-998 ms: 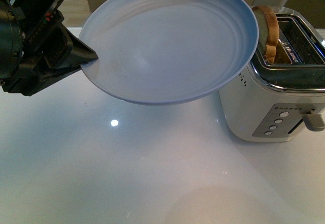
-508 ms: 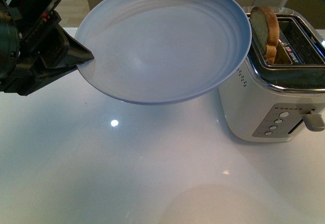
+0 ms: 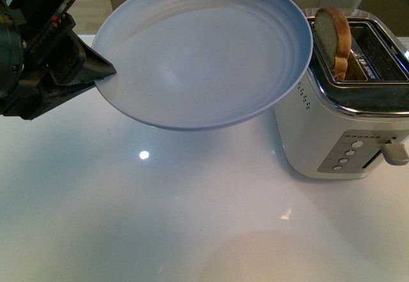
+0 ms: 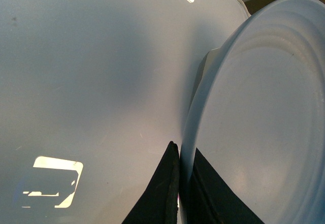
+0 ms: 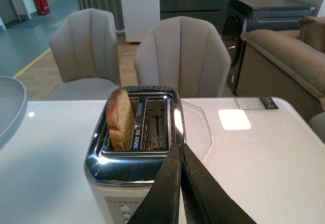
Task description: Left arm holds plate, right arm toasts bread
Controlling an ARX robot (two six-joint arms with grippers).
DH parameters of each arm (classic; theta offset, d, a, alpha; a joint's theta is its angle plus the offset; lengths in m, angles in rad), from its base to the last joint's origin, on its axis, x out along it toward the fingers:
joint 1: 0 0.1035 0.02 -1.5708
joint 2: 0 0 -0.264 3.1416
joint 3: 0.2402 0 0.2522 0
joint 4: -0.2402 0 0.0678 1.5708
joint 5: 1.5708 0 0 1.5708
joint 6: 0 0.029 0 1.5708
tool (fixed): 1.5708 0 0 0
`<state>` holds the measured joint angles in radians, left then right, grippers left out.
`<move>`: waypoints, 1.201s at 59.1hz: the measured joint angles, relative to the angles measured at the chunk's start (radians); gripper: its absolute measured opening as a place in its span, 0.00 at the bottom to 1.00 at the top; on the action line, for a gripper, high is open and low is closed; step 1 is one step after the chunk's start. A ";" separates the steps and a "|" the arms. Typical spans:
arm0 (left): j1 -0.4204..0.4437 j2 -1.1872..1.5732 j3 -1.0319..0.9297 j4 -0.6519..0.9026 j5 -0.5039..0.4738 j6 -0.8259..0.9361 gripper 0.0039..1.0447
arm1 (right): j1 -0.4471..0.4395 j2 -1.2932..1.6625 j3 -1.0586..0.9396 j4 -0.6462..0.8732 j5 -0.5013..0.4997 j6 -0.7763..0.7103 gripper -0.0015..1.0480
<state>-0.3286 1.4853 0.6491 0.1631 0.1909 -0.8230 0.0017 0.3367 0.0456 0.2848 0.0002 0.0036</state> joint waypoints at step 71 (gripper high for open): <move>-0.005 -0.002 -0.010 0.000 -0.007 0.000 0.02 | 0.000 -0.330 -0.022 -0.283 0.000 -0.001 0.25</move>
<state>-0.3336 1.4830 0.6392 0.1635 0.1841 -0.8227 0.0013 0.0067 0.0235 0.0013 0.0006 0.0029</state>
